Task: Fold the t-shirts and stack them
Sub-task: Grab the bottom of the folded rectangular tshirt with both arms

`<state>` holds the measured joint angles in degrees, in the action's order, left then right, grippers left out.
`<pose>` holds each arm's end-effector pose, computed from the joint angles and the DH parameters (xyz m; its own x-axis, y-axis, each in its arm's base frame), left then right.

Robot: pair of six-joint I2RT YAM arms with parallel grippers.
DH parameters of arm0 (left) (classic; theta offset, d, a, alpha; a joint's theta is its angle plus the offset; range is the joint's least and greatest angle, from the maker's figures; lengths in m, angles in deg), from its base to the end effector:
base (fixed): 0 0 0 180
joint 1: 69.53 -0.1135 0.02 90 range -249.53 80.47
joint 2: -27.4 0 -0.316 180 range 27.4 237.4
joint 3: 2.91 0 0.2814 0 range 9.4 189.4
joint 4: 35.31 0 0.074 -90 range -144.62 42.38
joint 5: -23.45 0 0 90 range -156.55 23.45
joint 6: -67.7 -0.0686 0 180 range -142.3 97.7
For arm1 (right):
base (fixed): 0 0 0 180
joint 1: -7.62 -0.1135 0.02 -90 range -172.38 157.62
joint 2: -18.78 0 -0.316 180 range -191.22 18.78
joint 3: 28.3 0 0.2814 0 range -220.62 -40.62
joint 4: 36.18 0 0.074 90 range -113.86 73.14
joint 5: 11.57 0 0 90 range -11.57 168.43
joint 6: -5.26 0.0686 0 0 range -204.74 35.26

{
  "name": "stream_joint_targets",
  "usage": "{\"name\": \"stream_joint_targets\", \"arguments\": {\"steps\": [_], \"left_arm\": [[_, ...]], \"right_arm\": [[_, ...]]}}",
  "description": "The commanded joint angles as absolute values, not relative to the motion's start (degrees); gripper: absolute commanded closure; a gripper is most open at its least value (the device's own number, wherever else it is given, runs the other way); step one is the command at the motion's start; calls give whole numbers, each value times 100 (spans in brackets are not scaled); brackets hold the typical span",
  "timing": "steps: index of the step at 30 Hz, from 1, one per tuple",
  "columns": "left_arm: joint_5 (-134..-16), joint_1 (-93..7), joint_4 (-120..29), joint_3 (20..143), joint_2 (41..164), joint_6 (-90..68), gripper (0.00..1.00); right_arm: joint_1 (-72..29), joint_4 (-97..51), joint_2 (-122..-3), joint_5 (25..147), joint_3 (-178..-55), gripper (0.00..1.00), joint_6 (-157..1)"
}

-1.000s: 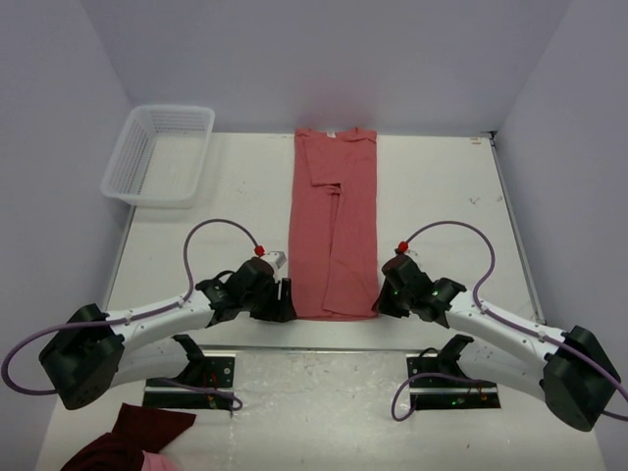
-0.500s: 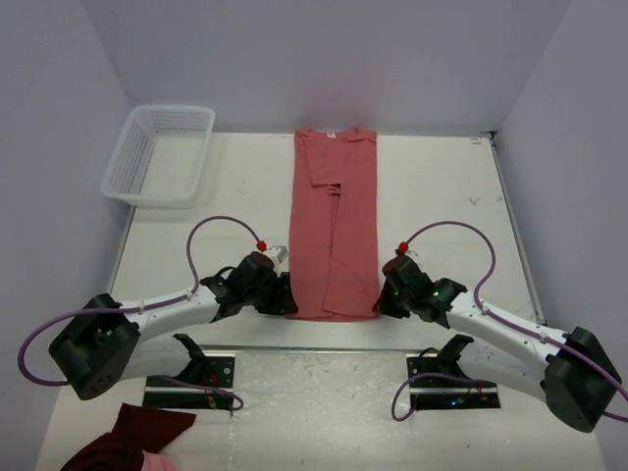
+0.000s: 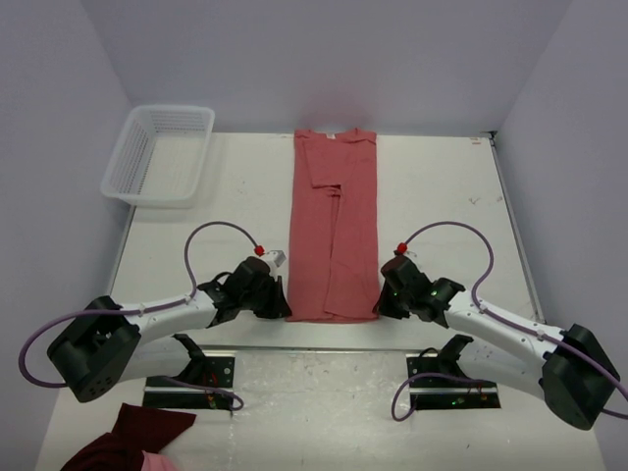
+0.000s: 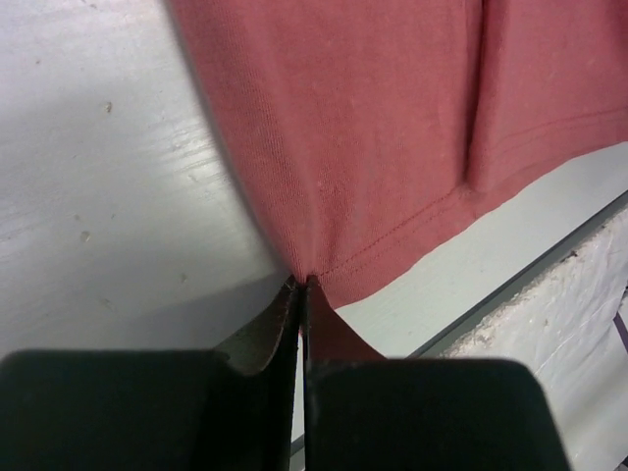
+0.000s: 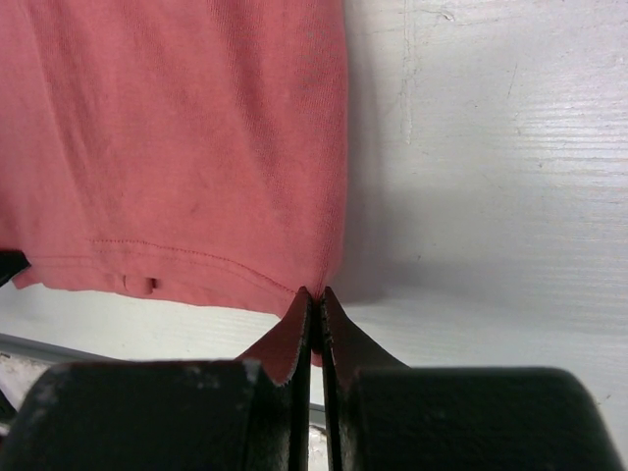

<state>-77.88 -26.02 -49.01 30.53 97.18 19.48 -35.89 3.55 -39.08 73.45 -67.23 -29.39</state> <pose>0.1562 -0.1669 0.1350 -0.9253 -0.0224 -0.3786 0.2013 0.8171 -0.5402 0.1434 0.1279 0.1682 -0.8895 0.2856 -0.3567 0.1382 0.9122 0.3857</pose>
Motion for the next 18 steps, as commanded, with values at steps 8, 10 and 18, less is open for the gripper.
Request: {"name": "stream_joint_targets", "arguments": {"steps": [8, 10, 18], "left_arm": [[-7499, -2611, -5237, 2189, 7927, 1874, 100], [-7411, -2611, -5246, 2048, 7531, 1901, 100], [-7770, -2602, -5281, 1758, 7012, 2093, 100]], "right_arm": [[-3729, 329, -3949, 7061, -6812, 100, -3077], [-3825, 356, -3984, 6955, -6865, 100, -3078], [-4738, 653, -4019, 6499, -6953, 100, -2586]]}}
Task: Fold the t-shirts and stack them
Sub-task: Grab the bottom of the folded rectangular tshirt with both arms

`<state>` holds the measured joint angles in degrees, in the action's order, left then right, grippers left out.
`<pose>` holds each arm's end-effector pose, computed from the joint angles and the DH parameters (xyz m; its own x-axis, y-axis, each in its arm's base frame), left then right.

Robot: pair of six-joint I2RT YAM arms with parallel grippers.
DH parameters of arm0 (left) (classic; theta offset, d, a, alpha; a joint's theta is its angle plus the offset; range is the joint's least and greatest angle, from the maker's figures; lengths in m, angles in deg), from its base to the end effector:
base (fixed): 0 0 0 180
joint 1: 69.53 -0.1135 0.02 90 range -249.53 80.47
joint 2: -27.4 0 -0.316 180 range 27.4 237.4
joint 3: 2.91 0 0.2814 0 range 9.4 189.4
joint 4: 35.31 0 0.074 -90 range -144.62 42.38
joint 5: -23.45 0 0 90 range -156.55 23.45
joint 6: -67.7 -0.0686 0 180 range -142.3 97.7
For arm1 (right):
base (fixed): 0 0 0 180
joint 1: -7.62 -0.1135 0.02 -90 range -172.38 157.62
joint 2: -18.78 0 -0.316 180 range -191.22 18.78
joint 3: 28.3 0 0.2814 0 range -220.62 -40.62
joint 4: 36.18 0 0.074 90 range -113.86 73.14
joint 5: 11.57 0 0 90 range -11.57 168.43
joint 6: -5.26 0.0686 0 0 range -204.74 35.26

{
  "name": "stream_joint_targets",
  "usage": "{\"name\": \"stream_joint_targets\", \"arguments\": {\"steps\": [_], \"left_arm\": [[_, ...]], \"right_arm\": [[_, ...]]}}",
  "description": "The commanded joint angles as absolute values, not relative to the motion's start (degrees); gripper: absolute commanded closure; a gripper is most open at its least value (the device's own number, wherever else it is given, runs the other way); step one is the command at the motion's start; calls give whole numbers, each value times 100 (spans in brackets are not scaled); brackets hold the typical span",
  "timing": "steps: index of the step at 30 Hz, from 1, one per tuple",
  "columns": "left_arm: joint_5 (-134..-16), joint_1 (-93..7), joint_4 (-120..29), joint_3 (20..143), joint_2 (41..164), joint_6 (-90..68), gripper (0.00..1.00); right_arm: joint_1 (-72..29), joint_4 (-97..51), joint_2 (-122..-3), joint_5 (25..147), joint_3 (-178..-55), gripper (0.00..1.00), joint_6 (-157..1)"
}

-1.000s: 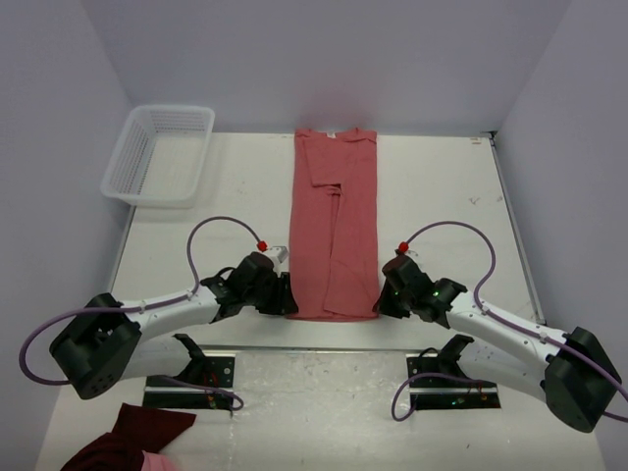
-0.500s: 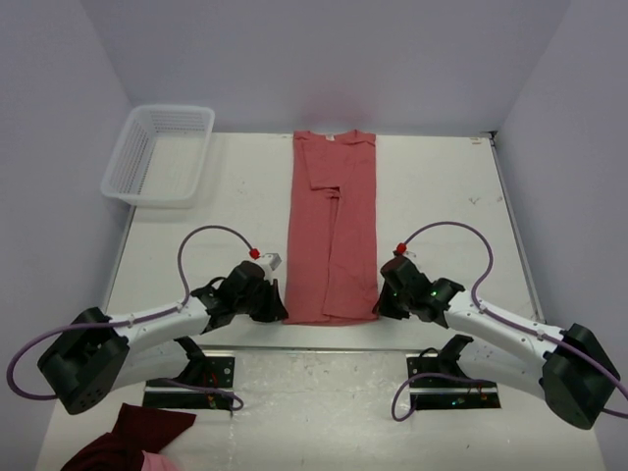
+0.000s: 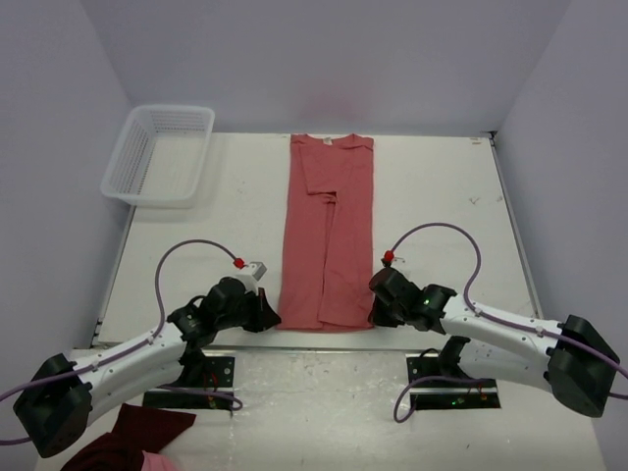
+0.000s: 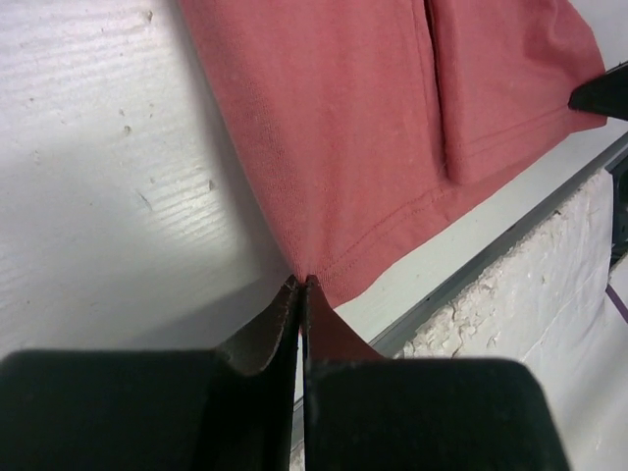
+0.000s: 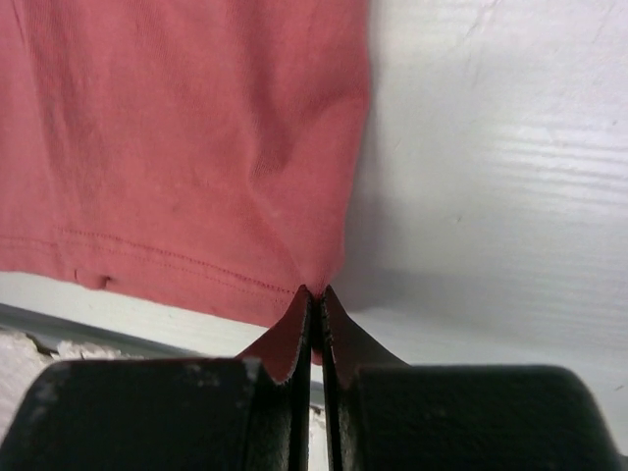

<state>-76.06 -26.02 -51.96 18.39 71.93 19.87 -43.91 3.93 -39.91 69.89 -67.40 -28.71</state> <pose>0.1097 -0.1198 0.1333 -0.8622 -0.0944 -0.4976 0.2592 0.7618 -0.5937 0.1277 0.1443 0.1667 -0.9036 0.1811 -0.3882 0.0389 0.9371 0.3468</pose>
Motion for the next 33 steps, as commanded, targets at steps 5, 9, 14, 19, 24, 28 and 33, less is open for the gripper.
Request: {"name": "stream_joint_targets", "arguments": {"steps": [5, 9, 14, 19, 24, 28, 33], "left_arm": [[-7946, -2532, -5623, 1731, 6547, 2261, 100], [-7719, -2024, -5939, 1696, 6177, 2620, 100], [-7112, -1049, -6405, 1661, 5651, 3331, 100], [-6691, -634, -7063, 1739, 4983, 3667, 100], [-6189, -598, -7627, 2301, 4893, 3448, 100], [-5838, -598, -7348, 2697, 5533, 3211, 100], [-5320, -607, -6767, 3452, 6411, 2781, 100]], "right_arm": [[-5214, 830, -3984, 6226, -6944, 100, -2112], [-5731, 1093, -4001, 6015, -6970, 100, -1734], [-6513, 1593, -4071, 5620, -7093, 100, -1023], [-7121, 2174, -4291, 5268, -7444, 100, -320], [-7351, 2579, -4441, 4951, -7726, 100, -159], [-7324, 2930, -4353, 4433, -8234, 100, -423], [-6780, 3019, -4239, 4257, -8596, 100, -1168]]}}
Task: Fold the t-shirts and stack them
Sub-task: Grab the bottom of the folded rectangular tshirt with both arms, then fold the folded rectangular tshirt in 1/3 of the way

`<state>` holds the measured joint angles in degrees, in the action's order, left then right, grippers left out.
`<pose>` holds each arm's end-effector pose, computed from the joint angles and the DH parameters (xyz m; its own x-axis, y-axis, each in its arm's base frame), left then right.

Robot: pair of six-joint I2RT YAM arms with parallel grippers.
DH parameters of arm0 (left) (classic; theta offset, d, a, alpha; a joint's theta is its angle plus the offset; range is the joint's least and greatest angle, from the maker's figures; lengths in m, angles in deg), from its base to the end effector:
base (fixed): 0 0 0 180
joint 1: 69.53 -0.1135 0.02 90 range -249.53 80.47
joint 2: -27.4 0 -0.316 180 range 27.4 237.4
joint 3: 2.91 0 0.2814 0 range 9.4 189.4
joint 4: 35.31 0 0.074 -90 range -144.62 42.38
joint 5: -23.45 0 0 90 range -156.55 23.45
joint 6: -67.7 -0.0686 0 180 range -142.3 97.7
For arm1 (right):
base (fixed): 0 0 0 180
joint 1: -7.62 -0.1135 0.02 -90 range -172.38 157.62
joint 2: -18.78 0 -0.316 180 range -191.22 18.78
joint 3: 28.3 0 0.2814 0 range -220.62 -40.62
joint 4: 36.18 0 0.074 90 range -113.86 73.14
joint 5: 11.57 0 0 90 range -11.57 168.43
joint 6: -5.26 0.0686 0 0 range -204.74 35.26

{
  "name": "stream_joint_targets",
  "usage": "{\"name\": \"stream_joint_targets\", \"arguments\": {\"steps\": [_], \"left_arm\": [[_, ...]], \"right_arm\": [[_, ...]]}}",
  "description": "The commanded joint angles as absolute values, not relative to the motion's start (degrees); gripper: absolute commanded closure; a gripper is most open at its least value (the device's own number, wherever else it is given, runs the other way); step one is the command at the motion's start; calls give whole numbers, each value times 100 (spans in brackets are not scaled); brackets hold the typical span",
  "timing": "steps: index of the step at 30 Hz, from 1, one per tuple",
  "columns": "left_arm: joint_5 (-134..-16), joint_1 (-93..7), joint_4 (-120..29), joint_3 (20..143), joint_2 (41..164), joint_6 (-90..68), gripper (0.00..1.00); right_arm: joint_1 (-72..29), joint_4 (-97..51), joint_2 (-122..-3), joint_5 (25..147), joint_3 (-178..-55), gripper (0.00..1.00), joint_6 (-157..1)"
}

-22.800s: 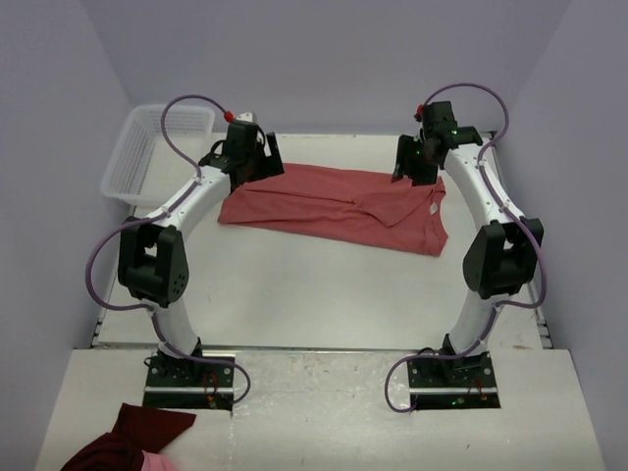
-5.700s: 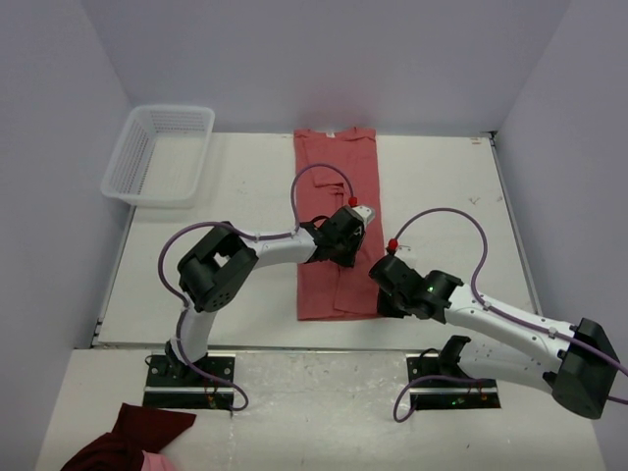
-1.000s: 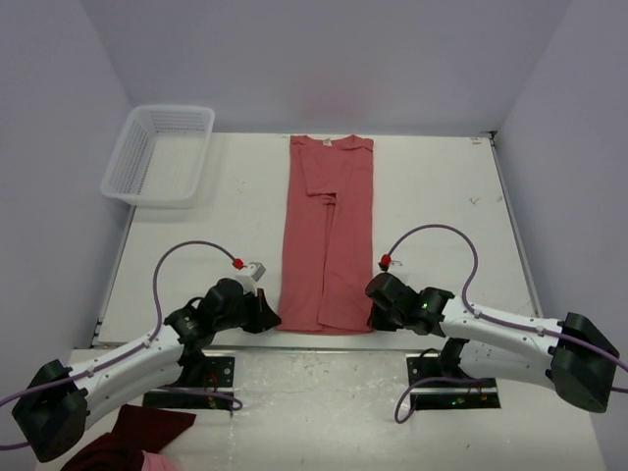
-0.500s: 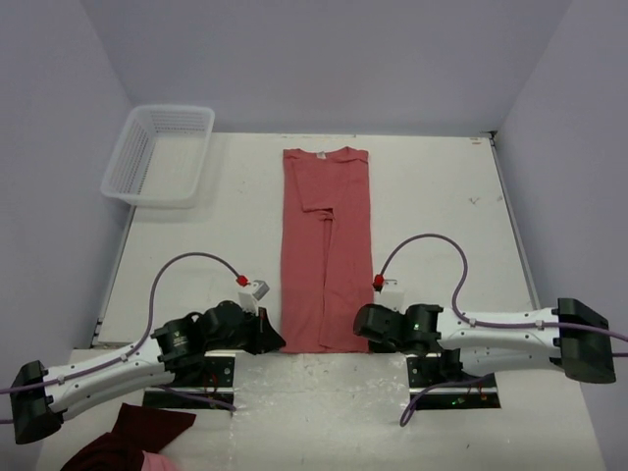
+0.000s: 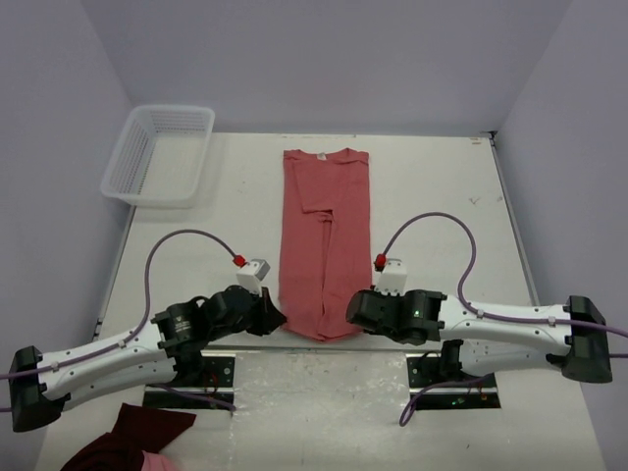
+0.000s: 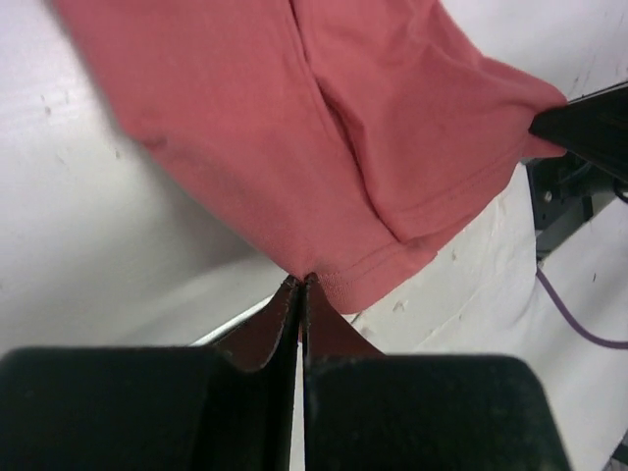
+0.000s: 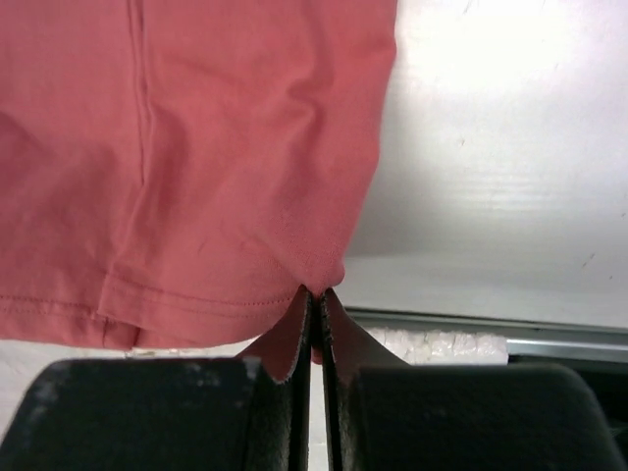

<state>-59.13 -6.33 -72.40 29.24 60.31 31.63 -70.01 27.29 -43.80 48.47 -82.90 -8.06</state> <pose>0.0747 -0.1283 0.1943 -0.8412 -0.1125 -0.5290 0.2704 0.7595 -0.5916 0.0754 0.1837 0.2284 -0.8372 0.1183 -0.5340 0.0105 0.9796 0.2005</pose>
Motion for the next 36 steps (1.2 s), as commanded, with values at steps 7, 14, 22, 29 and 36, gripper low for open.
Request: {"name": "stream_joint_targets", "arguments": {"steps": [7, 14, 22, 29, 36], "left_arm": [[-5598, -1712, -6319, 4481, 7687, 1753, 100], [-5864, -2883, -5932, 5588, 9005, 864, 100], [-6135, -3577, -5440, 6205, 10307, 442, 100], [-6303, -3990, -5255, 6468, 10930, 310, 100], [-6505, -4140, -5123, 6863, 11572, 196, 100]], "right_arm": [[-5402, 2221, -4168, 4467, -9079, 100, -2926], [-4302, 1438, -5028, 4836, -9914, 100, -4586], [-3352, 849, -6101, 5408, -10723, 100, -5494], [-2895, 576, -6892, 5882, -11136, 100, -5960], [-2614, 531, -7692, 6243, -11681, 100, -6171]]}}
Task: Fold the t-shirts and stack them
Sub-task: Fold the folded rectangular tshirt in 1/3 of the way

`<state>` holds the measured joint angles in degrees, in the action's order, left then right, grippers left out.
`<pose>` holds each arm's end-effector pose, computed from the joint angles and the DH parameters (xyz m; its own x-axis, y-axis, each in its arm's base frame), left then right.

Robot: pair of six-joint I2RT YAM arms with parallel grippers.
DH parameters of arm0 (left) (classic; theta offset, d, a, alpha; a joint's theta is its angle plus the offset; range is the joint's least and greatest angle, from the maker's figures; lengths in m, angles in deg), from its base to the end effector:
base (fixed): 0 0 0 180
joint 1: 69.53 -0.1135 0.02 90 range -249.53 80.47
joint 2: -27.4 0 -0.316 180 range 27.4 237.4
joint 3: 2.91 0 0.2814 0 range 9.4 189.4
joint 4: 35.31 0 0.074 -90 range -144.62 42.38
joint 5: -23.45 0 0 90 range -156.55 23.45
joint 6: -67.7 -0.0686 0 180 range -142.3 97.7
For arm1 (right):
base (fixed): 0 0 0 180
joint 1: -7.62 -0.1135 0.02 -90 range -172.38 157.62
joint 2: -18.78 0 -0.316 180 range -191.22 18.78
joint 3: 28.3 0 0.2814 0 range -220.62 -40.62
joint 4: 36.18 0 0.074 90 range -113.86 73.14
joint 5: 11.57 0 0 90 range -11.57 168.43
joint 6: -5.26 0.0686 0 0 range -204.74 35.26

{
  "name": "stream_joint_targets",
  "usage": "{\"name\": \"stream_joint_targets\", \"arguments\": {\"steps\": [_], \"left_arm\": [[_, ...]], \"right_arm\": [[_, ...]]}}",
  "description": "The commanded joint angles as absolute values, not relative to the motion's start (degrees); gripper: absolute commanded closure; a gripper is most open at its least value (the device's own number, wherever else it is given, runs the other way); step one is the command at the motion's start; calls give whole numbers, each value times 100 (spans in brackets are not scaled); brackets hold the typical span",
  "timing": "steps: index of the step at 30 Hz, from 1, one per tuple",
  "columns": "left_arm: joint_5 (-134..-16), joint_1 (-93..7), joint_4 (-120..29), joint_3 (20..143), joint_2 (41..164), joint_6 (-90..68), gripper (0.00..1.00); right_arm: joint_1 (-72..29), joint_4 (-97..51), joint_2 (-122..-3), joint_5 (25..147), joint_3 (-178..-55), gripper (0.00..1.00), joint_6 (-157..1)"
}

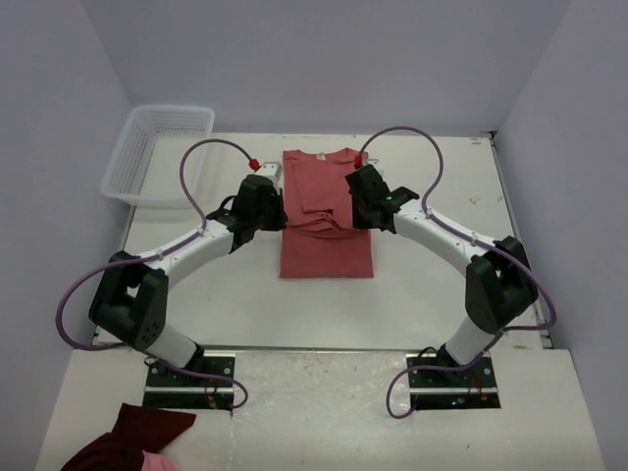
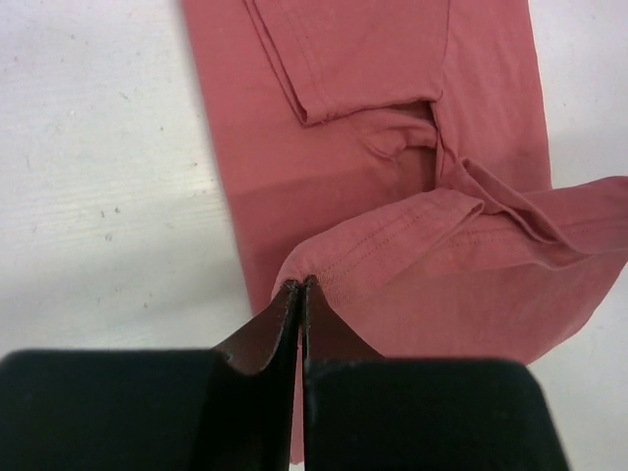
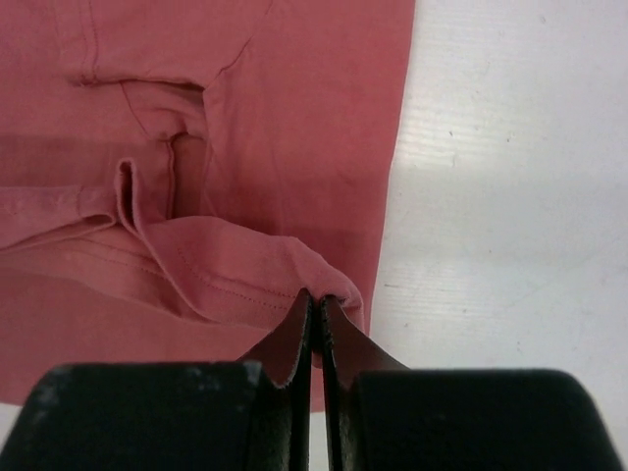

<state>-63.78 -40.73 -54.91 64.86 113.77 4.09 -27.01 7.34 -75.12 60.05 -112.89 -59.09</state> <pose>0.3335 -0.1795 0.2510 -0.6845 -0.1303 -0.7172 0.1604 0.9329 -0.3225 0.3441 0.2113 0.2724 -0.7566 -0.0233 -0.6534 -0.0610 0.9975 0.0350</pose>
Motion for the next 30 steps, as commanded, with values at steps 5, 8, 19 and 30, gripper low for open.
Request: {"name": "stream_joint_targets", "arguments": {"steps": [5, 8, 19, 30], "left_arm": [[-6619, -4193, -5105, 7171, 12143, 161, 100], [-6602, -4237, -5079, 7338, 12460, 117, 100], [-6330, -5159, -5201, 9024, 13401, -691, 75], [-7831, -4826, -5370, 8178, 12031, 107, 43]], "right_arm": [[-2455, 531, -8245, 6410, -11971, 100, -6233], [-2394, 531, -8474, 6393, -12051, 100, -6285], [-1138, 1322, -9679, 6127, -14641, 28, -6900], [-1522, 1096, -7571, 6621, -12686, 22, -6567]]}}
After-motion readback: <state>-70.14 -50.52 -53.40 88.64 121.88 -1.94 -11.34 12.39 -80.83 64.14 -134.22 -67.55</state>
